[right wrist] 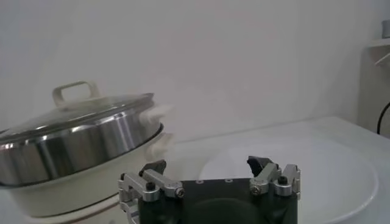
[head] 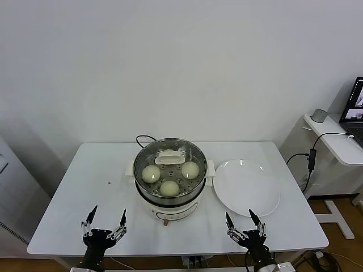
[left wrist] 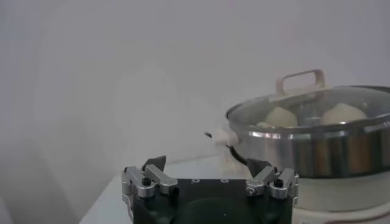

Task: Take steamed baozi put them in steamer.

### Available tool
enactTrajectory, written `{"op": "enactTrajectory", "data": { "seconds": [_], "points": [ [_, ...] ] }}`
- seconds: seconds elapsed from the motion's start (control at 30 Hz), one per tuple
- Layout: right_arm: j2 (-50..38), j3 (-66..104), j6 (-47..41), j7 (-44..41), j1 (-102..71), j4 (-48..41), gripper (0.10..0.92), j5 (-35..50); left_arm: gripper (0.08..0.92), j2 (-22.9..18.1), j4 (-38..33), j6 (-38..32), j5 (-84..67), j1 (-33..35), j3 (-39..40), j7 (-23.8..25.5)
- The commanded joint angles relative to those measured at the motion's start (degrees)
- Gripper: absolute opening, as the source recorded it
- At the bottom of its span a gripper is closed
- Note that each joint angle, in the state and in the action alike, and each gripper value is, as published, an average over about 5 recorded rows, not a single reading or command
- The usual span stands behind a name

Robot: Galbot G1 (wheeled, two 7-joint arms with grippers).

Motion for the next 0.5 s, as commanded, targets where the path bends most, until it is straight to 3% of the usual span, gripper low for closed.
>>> {"op": "enactTrajectory", "data": {
  "seconds": [0.03,0.5],
  "points": [
    [-1.42,-0.1,-2.76,0.35,-0.74,3.13,0.823,-0.53,0.823,0.51,-3.26,2.41,-1.59,2.14,-0.38,1.75],
    [-0.57,0.72,-3.54,-0.93,-0.2,3.41,0.823,-1.2,0.823,0.67,-4.04,2.47,-2.52,2.49,-0.88,2.44]
  ]
}}
